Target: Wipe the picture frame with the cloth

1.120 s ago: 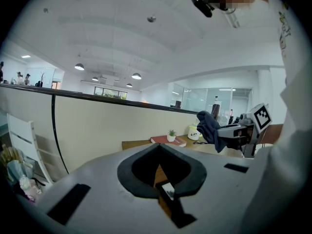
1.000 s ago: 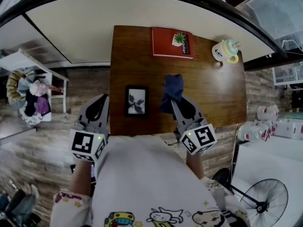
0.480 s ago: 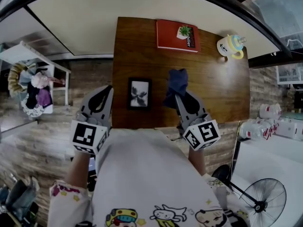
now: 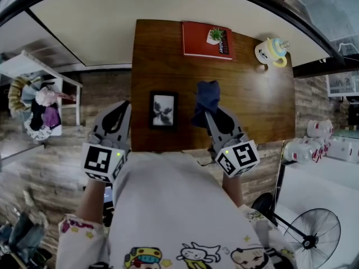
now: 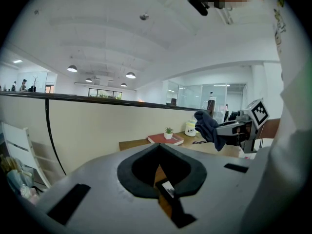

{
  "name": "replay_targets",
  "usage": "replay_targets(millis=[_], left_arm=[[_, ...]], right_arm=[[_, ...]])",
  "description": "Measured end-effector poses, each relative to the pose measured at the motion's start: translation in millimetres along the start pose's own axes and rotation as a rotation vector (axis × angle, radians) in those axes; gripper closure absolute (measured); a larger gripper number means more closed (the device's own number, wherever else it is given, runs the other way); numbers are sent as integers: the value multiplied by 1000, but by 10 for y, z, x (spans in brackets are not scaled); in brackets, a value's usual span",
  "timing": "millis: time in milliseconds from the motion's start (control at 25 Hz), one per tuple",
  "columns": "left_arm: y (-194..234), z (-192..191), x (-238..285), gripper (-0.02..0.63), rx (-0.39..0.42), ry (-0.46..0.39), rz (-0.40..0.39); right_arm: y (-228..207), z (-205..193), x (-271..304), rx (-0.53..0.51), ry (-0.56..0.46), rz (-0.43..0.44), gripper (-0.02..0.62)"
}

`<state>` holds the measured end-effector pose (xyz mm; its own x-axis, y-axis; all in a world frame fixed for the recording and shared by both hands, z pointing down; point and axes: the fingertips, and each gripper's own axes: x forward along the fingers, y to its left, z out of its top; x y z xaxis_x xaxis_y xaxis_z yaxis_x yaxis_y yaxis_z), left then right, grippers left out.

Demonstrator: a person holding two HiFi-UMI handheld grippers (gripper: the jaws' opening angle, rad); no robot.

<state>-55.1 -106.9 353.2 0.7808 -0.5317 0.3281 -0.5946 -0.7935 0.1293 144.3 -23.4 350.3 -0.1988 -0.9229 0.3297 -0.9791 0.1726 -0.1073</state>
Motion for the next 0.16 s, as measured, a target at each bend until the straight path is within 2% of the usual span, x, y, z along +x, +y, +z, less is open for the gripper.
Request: replay_targets(millis=[160], left_arm=[[-4, -24, -4, 603, 3, 9, 1]], right_arm=[[4, -16, 0, -2, 3, 5, 543]])
